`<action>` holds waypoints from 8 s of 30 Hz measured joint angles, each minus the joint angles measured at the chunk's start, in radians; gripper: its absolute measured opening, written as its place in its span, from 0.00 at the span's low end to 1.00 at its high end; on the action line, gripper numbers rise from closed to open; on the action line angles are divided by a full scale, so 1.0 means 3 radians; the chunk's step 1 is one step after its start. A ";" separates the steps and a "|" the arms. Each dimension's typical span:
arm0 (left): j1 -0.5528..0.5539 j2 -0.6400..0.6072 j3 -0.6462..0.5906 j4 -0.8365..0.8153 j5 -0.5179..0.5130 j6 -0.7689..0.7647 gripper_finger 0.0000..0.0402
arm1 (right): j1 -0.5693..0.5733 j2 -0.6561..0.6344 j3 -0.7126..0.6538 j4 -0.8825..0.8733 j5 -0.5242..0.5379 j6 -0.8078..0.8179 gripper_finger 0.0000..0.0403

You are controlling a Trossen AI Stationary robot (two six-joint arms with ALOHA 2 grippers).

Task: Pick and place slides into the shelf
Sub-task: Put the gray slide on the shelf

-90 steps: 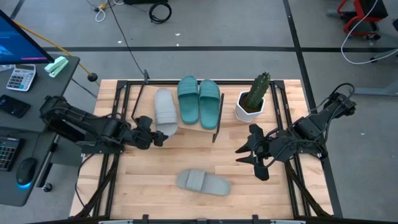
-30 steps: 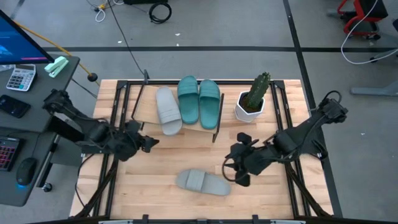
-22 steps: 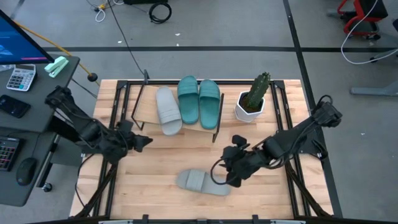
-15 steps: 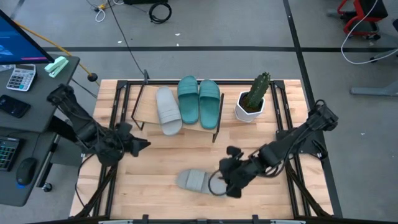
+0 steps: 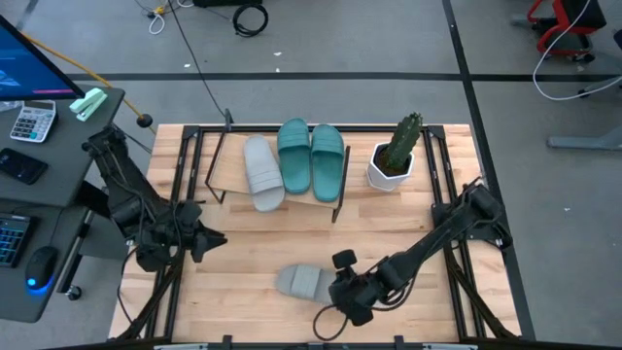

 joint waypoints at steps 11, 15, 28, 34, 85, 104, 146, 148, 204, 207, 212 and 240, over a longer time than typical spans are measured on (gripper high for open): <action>-0.0196 0.0001 0.0000 -0.0007 -0.0016 0.0044 0.35 | 0.0269 0.0008 0.0000 0.0032 -0.0395 0.0875 0.36; -0.0194 0.0002 0.0000 -0.0014 -0.0040 0.0084 0.34 | 0.0422 0.0091 0.0000 -0.0090 -0.0324 0.0895 0.36; -0.0193 0.0002 0.0000 -0.0011 -0.0071 0.0054 0.34 | 0.0594 0.0369 0.0168 -0.0742 0.0067 0.0037 0.36; -0.0192 0.0002 0.0000 -0.0010 -0.0070 -0.0034 0.33 | 0.0495 0.0429 0.0168 -0.0676 0.0159 -0.0234 0.37; -0.0189 0.0003 0.0000 -0.0064 -0.0040 -0.0170 0.28 | 0.0330 0.0350 0.0142 -0.0697 0.0193 -0.0306 0.04; -0.0186 0.0003 0.0000 -0.0082 -0.0111 -0.0180 0.27 | 0.0339 -0.0835 0.0157 -0.0790 0.0379 -0.0312 0.04; 0.0687 0.0161 -0.0001 0.2035 0.1584 0.0729 0.57 | -0.0223 -0.0445 0.1762 -0.1569 0.0692 -0.3610 0.04; 0.0753 0.0213 -0.0001 0.2038 0.1653 0.0757 0.58 | -0.0223 -0.0445 0.1762 -0.1531 0.0711 -0.3622 0.04; 0.1228 0.0116 -0.0003 0.1904 0.0123 0.1547 0.10 | -0.0124 -0.0462 0.2537 -0.2953 0.2053 0.0503 0.39; 0.1203 0.0053 -0.0003 0.1753 -0.0225 0.1079 0.10 | -0.0086 -0.0461 0.2435 -0.3068 0.2000 0.0827 0.39; 0.1117 0.0037 -0.0003 0.1332 -0.0463 0.0441 0.10 | 0.0000 -0.0457 0.2220 -0.3156 0.1983 0.1089 0.39; 0.0942 -0.0016 0.0041 -0.1080 -0.0880 -0.1906 0.10 | 0.0189 -0.0462 0.1755 -0.3164 0.1835 0.2182 0.39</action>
